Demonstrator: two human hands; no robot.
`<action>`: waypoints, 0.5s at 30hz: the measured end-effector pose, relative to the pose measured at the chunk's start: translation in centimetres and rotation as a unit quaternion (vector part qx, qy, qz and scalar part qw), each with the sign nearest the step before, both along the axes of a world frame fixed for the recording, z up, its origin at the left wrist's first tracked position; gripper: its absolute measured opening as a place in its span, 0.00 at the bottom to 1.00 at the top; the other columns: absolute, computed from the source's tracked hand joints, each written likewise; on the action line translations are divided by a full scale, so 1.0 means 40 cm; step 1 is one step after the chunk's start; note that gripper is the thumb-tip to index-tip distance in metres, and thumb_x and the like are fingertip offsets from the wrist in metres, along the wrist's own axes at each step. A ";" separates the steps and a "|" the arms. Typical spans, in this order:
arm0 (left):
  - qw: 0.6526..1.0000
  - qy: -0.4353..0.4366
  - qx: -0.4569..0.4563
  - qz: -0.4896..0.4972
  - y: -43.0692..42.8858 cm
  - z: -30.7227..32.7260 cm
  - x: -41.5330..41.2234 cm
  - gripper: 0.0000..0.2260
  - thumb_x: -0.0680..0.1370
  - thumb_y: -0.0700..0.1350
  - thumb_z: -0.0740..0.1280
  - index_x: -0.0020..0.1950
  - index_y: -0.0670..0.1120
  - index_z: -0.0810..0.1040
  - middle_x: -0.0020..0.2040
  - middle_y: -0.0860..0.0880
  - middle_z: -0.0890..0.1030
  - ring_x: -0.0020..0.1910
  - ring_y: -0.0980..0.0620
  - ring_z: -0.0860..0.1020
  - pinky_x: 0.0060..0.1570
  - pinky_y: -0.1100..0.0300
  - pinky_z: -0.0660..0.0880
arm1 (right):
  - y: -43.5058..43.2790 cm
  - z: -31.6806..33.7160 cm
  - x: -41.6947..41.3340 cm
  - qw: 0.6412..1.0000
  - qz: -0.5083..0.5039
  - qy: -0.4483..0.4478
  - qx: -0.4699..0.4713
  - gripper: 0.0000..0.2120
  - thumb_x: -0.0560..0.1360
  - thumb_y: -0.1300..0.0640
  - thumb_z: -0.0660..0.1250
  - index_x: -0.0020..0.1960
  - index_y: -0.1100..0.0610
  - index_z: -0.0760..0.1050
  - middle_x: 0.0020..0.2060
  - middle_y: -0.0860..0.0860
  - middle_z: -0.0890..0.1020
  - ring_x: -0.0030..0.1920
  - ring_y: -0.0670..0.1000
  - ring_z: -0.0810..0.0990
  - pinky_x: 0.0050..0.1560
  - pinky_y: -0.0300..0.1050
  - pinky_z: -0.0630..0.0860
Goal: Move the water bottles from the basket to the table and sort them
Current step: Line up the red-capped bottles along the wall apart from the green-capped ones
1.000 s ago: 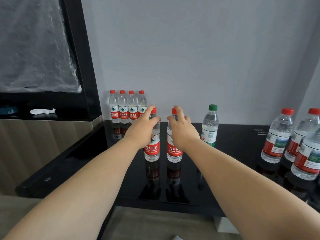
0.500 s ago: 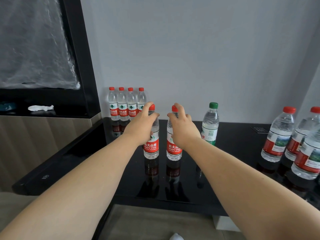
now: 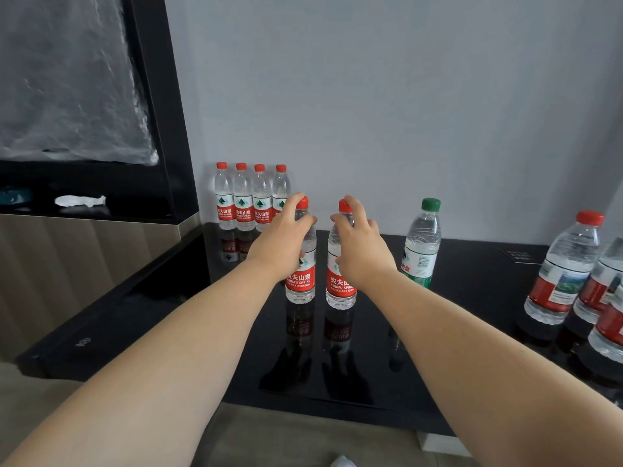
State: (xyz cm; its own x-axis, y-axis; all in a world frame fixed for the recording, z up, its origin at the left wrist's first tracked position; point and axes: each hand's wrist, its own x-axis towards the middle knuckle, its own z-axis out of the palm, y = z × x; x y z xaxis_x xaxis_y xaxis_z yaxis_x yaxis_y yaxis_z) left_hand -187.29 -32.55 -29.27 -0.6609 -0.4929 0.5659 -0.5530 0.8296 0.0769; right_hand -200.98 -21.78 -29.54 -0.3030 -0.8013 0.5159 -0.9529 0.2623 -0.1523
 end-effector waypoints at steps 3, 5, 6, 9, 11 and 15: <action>1.000 0.001 -0.011 -0.002 -0.025 -0.003 -0.010 0.31 0.72 0.34 0.77 0.72 0.48 0.72 0.81 0.53 0.50 0.62 0.44 0.78 0.50 0.49 0.83 | -0.022 -0.003 -0.007 1.000 -0.001 0.001 -0.003 0.37 0.73 0.66 0.74 0.77 0.53 0.62 0.80 0.45 0.43 0.68 0.60 0.69 0.55 0.54 0.82; 1.000 0.002 -0.017 -0.002 -0.042 -0.003 -0.016 0.30 0.73 0.35 0.77 0.72 0.48 0.72 0.81 0.53 0.50 0.62 0.45 0.78 0.49 0.50 0.84 | -0.042 -0.005 -0.010 1.000 -0.005 0.003 -0.006 0.38 0.73 0.66 0.75 0.77 0.53 0.62 0.81 0.46 0.43 0.68 0.60 0.69 0.54 0.53 0.82; 1.000 0.002 -0.020 0.000 -0.050 -0.003 -0.020 0.30 0.73 0.35 0.77 0.73 0.48 0.72 0.82 0.53 0.50 0.62 0.45 0.78 0.49 0.50 0.83 | -0.052 -0.005 -0.012 1.000 -0.006 0.004 -0.008 0.38 0.73 0.67 0.75 0.77 0.53 0.62 0.81 0.46 0.44 0.69 0.60 0.69 0.54 0.54 0.82; 0.999 0.000 -0.031 0.006 -0.070 -0.001 -0.032 0.31 0.73 0.36 0.76 0.73 0.49 0.72 0.83 0.52 0.50 0.64 0.45 0.77 0.49 0.52 0.83 | -0.081 -0.003 -0.018 1.000 -0.006 0.002 -0.009 0.38 0.73 0.66 0.75 0.78 0.53 0.62 0.81 0.46 0.44 0.70 0.61 0.69 0.57 0.55 0.82; 0.999 0.000 -0.036 0.011 -0.087 -0.002 -0.040 0.31 0.73 0.36 0.76 0.74 0.49 0.72 0.83 0.52 0.50 0.67 0.46 0.75 0.50 0.53 0.82 | -0.101 -0.004 -0.026 1.000 -0.007 0.002 -0.008 0.38 0.73 0.65 0.76 0.78 0.53 0.63 0.81 0.47 0.44 0.70 0.62 0.69 0.59 0.56 0.82; 0.999 -0.001 -0.046 0.015 -0.130 -0.005 -0.055 0.31 0.73 0.35 0.77 0.73 0.49 0.73 0.83 0.50 0.52 0.72 0.43 0.71 0.55 0.48 0.82 | -0.145 -0.008 -0.043 1.000 -0.009 0.008 -0.012 0.39 0.72 0.65 0.77 0.77 0.52 0.64 0.81 0.46 0.44 0.71 0.61 0.69 0.59 0.55 0.81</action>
